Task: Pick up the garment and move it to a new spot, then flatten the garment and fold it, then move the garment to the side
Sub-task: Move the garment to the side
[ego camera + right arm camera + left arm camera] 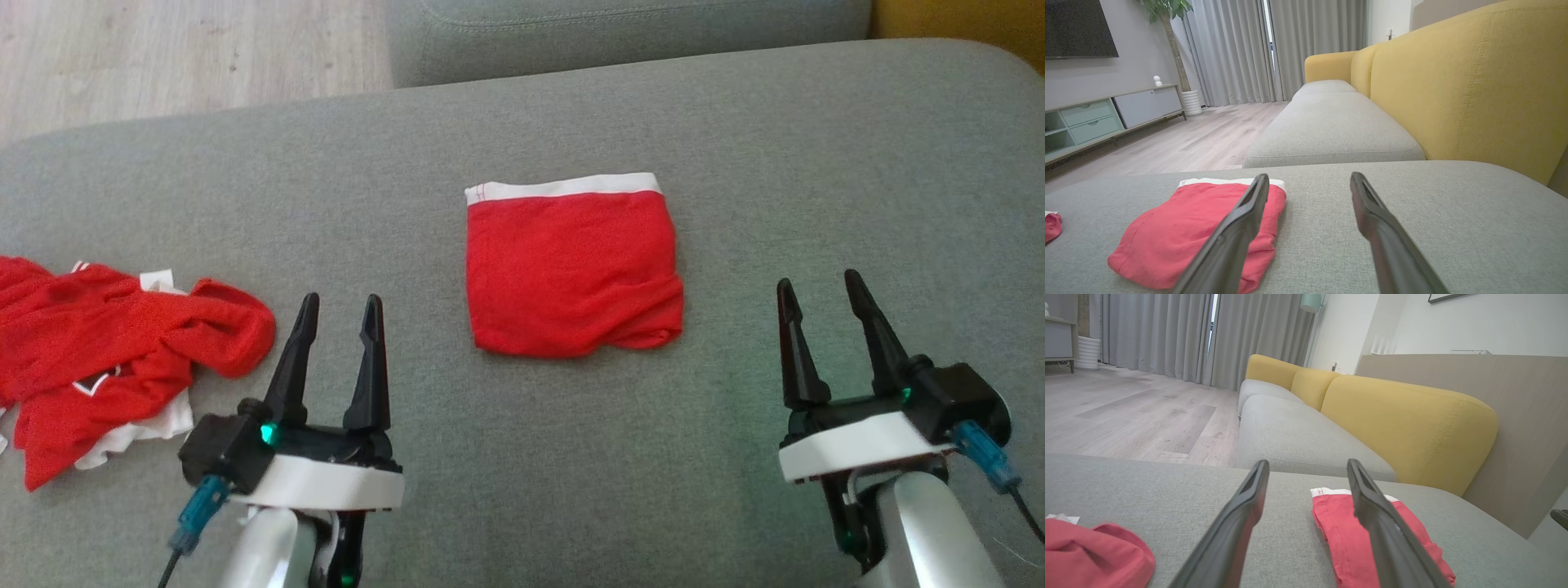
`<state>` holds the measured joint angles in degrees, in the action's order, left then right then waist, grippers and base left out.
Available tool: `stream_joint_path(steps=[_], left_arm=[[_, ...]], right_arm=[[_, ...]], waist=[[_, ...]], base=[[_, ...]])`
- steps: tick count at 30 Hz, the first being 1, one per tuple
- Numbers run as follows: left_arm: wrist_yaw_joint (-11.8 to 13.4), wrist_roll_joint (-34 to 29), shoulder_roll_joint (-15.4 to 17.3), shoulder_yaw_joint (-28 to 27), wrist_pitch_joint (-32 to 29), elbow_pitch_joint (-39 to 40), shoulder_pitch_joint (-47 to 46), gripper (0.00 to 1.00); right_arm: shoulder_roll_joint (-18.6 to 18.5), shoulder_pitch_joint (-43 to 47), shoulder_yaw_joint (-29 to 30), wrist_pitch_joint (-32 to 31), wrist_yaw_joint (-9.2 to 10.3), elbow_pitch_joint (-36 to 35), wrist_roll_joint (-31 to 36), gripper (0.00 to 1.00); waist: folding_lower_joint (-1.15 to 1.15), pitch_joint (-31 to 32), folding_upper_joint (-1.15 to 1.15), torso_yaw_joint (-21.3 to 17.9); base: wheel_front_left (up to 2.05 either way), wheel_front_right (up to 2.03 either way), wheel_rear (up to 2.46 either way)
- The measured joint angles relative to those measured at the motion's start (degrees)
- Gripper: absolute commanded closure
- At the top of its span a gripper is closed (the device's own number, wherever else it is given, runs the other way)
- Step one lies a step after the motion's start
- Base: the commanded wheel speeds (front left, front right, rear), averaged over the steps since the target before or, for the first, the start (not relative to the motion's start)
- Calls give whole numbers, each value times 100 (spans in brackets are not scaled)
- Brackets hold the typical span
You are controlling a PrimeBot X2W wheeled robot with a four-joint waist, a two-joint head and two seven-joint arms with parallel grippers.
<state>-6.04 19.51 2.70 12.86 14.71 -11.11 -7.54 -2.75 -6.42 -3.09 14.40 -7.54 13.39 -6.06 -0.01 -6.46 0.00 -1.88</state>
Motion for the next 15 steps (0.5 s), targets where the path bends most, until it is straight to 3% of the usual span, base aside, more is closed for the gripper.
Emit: stream_joint_path(steps=[6,10,15], left_arm=[[0,0,0,42,0,4,-9,0],[0,1,0,163,0,3,-66,0],[-1,33,-2,248,0,-22,-275,0]], right_arm=[[1,-44,55,0,0,78,36,0],[0,-330,109,-94,0,454,454,0],[-2,-904,148,-441,0,924,435,0]], waist=[[0,-101,0,101],[1,-281,0,214],[1,-496,0,463]], base=[[0,0,0],[0,0,0],[0,0,0]])
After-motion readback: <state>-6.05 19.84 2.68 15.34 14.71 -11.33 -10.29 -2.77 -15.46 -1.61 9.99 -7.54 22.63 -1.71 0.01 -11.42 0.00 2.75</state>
